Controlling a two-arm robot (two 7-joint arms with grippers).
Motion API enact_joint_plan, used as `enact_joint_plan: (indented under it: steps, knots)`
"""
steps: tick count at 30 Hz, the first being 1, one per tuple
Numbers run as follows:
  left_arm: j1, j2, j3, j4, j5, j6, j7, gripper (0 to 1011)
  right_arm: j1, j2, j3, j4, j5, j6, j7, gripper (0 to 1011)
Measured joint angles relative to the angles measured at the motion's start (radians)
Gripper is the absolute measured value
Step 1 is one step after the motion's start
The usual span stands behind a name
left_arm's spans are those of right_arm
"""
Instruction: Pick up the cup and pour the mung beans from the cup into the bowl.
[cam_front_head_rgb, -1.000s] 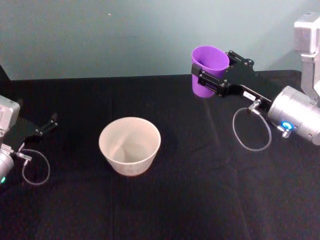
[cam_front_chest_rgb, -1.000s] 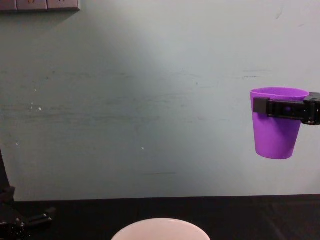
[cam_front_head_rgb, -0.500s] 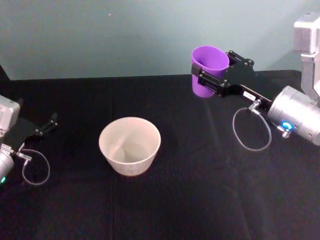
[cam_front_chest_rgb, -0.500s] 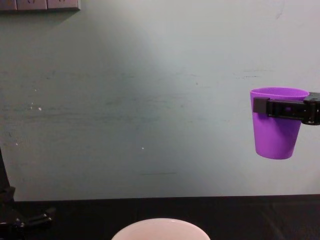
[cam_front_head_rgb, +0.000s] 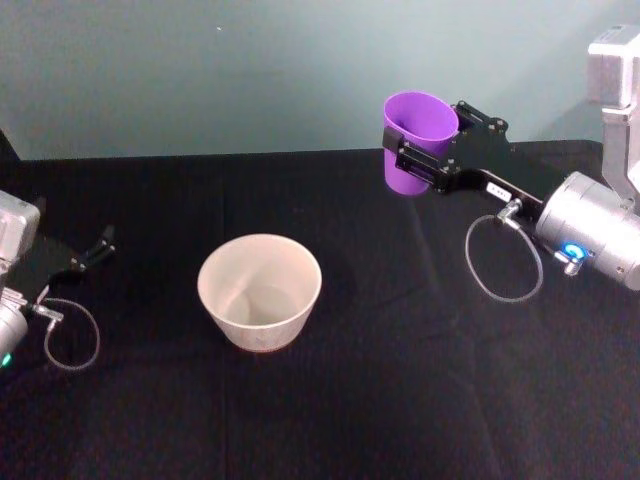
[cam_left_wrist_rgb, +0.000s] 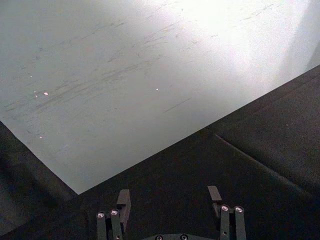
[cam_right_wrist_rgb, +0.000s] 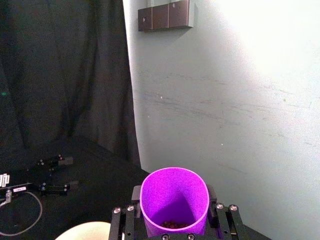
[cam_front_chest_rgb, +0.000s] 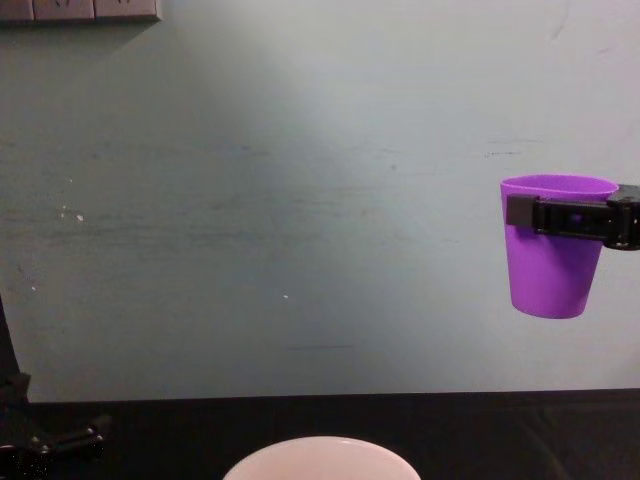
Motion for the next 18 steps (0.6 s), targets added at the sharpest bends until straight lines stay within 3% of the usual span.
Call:
enact_joint_plan:
  steps: [10, 18]
  knots:
    - [0.000, 0.000, 0.000, 0.000, 0.000, 0.000, 0.000, 1000, 0.015, -0.005, -0.007, 0.012, 0.020, 0.005, -0.014, 732]
    - [0.000, 0.000, 0.000, 0.000, 0.000, 0.000, 0.000, 1000, 0.109, -0.040, -0.064, 0.089, 0.017, 0.043, -0.051, 731]
